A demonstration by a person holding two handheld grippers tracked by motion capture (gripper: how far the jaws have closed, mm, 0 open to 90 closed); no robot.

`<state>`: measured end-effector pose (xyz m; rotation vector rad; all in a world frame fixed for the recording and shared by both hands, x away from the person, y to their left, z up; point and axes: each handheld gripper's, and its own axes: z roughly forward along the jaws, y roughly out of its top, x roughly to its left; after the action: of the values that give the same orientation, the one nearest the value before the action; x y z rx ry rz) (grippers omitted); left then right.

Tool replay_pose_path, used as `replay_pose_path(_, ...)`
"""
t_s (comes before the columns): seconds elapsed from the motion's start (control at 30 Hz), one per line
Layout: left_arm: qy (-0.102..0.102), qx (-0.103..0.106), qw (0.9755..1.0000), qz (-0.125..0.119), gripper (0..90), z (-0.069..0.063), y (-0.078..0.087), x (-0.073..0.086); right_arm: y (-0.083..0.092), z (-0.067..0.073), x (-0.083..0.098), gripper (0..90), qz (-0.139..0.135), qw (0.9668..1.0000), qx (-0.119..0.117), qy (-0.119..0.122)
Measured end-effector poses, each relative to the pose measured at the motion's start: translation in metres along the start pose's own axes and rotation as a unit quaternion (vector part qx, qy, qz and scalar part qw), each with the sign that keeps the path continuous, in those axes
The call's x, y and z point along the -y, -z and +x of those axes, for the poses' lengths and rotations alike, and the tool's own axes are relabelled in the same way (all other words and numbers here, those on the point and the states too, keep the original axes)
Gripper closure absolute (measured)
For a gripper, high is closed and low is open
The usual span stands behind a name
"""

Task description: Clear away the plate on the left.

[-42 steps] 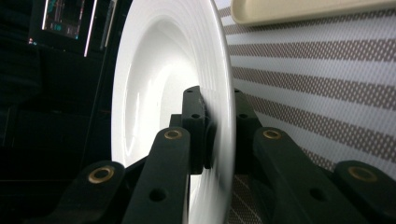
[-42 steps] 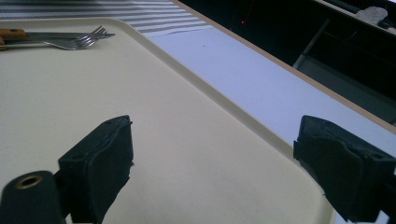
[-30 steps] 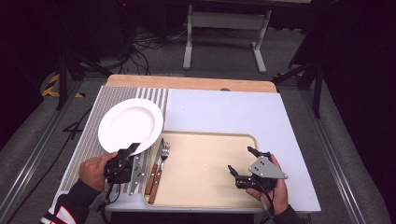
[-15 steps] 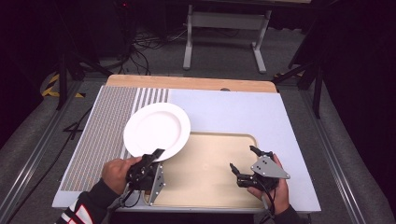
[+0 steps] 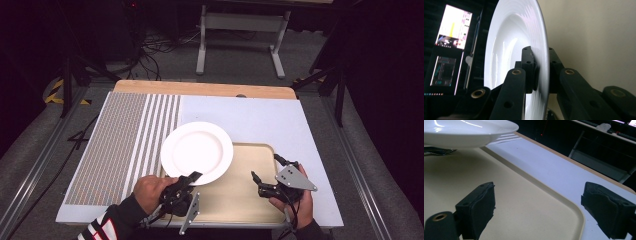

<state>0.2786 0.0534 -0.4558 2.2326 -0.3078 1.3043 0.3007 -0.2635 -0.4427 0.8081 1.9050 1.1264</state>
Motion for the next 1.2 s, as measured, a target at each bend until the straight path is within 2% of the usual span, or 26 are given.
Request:
replay_pose_path(0.37,-0.019,0.026,0.9991,-0.027,81.2,-0.016,-0.006,-0.021,0.0,0.0,0.0,12.3,0.0,1.0,0.001,0.002)
replay_pose_path(0.63,-0.036,0.053,0.9974,-0.033,80.2,-0.031,-0.012,-0.031,-0.001,0.001,0.001,12.3,0.002,1.0,0.001,0.003)
replay_pose_path(0.9,-0.049,0.063,0.9958,-0.045,79.8,-0.042,-0.018,-0.042,0.001,0.002,0.0,12.4,-0.003,1.0,0.002,0.004)
replay_pose_path(0.93,-0.054,0.059,0.9957,-0.047,80.0,-0.044,-0.019,-0.044,0.001,0.003,-0.001,12.4,-0.002,1.0,0.0,0.009)
replay_pose_path(1.0,-0.048,0.068,0.9953,-0.049,80.4,-0.045,-0.02,-0.046,0.001,0.004,-0.001,12.4,-0.002,1.0,0.0,0.009)
replay_pose_path(1.07,-0.054,0.072,0.9946,-0.051,80.8,-0.045,-0.021,-0.047,0.001,0.004,-0.001,12.3,-0.003,1.0,0.001,0.008)
replay_pose_path(1.1,-0.052,0.082,0.9939,-0.052,81.3,-0.046,-0.022,-0.047,0.001,0.003,-0.001,12.2,-0.002,1.0,0.001,0.006)
replay_pose_path(1.17,-0.056,0.08,0.994,-0.05,81.5,-0.047,-0.022,-0.047,0.002,0.003,-0.001,12.2,-0.002,1.0,0.001,0.005)
replay_pose_path(1.2,-0.052,0.08,0.9941,-0.051,81.5,-0.047,-0.022,-0.047,0.002,0.003,-0.001,12.1,-0.002,1.0,0.001,0.003)
